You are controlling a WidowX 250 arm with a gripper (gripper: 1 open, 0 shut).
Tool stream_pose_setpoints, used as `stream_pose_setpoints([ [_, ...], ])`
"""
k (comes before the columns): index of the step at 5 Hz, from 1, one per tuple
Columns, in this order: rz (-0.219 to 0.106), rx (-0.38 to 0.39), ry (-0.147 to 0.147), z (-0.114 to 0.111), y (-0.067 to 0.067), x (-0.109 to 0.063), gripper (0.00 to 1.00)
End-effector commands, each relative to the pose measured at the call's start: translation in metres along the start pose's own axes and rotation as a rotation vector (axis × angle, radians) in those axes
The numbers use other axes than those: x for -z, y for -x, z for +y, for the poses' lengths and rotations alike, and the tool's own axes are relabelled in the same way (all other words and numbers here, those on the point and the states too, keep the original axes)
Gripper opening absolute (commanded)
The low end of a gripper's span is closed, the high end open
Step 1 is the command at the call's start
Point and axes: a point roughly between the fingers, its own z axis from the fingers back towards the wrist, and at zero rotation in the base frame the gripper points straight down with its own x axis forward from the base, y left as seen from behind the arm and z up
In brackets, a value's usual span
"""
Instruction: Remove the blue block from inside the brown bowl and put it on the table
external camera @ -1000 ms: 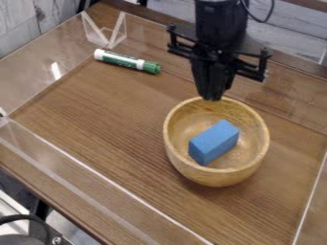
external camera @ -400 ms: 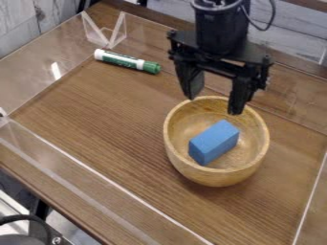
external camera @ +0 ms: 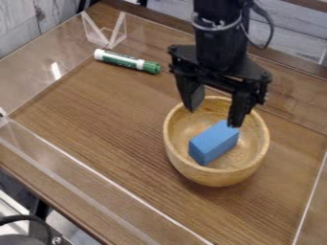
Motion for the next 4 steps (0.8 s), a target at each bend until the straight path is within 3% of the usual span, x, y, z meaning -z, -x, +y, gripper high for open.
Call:
stream_pose_setpoints([
  [1,-0.043,0.011,0.003,-0.004,-0.004,0.001,1.00],
  [4,-0.062,0.007,0.005,-0.006,0.003,0.038,1.00],
])
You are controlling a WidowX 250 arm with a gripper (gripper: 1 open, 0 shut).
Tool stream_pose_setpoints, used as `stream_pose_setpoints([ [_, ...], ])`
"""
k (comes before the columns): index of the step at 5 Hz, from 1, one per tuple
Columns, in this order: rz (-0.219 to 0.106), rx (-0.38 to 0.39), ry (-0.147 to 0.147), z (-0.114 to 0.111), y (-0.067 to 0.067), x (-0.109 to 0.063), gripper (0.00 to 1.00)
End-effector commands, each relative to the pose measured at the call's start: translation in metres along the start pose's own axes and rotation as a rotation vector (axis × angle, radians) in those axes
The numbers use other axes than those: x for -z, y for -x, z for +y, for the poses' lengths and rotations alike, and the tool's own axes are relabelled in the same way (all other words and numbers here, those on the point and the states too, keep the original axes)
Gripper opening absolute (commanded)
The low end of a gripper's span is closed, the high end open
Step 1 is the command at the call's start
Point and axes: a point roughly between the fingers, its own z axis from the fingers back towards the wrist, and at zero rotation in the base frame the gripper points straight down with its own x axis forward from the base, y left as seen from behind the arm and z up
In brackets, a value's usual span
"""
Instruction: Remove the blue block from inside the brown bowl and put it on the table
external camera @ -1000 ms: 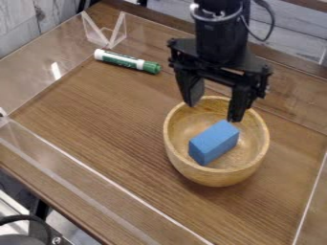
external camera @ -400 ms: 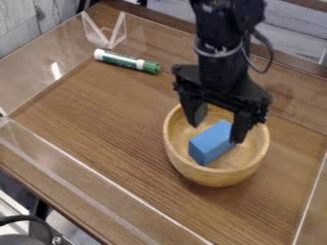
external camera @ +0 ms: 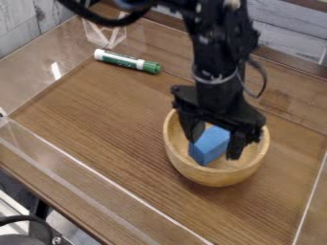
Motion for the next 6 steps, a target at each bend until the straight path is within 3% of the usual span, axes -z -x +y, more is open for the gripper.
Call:
stream_pose_setpoints([
  [1,-0.040,0.009,0.007,-0.004,-0.004,0.002,1.00],
  [6,-0.039,0.007,-0.051,-0.003,-0.017,0.015,1.00],
])
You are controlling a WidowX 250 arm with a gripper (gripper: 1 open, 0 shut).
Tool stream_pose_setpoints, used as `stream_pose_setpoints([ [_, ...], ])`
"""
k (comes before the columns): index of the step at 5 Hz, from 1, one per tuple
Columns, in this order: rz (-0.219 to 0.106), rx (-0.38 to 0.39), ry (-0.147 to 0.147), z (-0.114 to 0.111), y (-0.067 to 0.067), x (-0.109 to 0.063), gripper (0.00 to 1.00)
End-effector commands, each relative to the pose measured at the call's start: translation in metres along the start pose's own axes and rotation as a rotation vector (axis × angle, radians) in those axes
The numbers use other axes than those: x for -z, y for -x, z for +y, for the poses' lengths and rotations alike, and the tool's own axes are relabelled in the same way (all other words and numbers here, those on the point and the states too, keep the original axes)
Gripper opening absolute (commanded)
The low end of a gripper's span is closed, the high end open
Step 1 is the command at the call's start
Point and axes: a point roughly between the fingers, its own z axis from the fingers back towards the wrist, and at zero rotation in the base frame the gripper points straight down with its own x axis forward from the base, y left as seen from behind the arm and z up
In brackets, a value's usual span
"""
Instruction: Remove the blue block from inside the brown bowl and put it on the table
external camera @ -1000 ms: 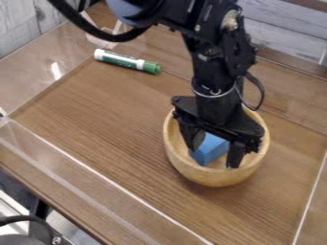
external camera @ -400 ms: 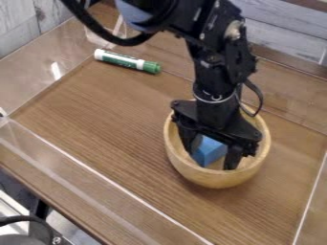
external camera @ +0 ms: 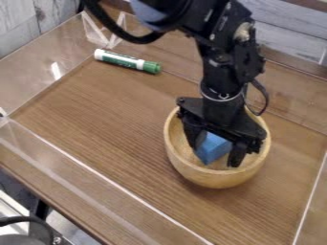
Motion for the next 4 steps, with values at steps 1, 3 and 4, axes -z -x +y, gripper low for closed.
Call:
stream_pose_setpoints([
  [1,-0.045,0.009,-0.006,-0.0034,-0.0128,-0.0084,1.00],
  [3,-0.033,0.002,-0.035,-0.0010,-0.0154,-0.0094,1.00],
  [4,-0.028,-0.002,-0.047,-0.0004,-0.0165,-0.0084,1.00],
])
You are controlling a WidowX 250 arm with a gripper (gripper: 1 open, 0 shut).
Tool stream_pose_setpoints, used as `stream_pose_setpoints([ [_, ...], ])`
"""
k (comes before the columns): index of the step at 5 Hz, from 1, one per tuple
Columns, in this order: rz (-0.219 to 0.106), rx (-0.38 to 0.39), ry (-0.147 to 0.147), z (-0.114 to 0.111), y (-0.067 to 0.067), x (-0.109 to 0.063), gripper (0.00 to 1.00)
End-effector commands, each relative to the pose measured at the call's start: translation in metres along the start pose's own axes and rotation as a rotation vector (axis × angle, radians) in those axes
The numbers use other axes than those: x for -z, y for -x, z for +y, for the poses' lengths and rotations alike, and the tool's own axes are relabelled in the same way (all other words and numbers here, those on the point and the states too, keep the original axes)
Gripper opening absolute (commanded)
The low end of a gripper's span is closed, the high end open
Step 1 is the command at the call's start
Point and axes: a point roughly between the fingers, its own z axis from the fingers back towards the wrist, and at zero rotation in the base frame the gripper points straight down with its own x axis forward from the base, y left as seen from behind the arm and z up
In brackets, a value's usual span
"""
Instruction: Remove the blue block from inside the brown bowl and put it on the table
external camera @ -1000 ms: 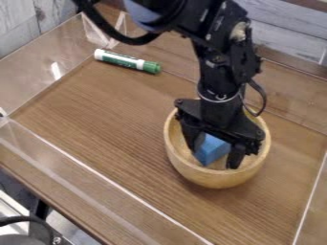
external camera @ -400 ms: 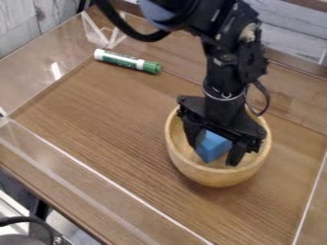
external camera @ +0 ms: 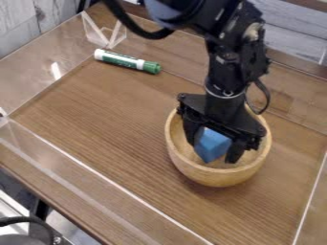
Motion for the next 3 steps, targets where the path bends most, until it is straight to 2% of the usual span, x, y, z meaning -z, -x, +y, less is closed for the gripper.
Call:
stream_pose_setpoints([
  [1,-0.046,0.005,0.002,-0.0039,-0.0121,-0.0095,1.00],
  [3,-0.038,-0.007,-0.007,-0.0033,-0.0123,-0.0054,1.00],
])
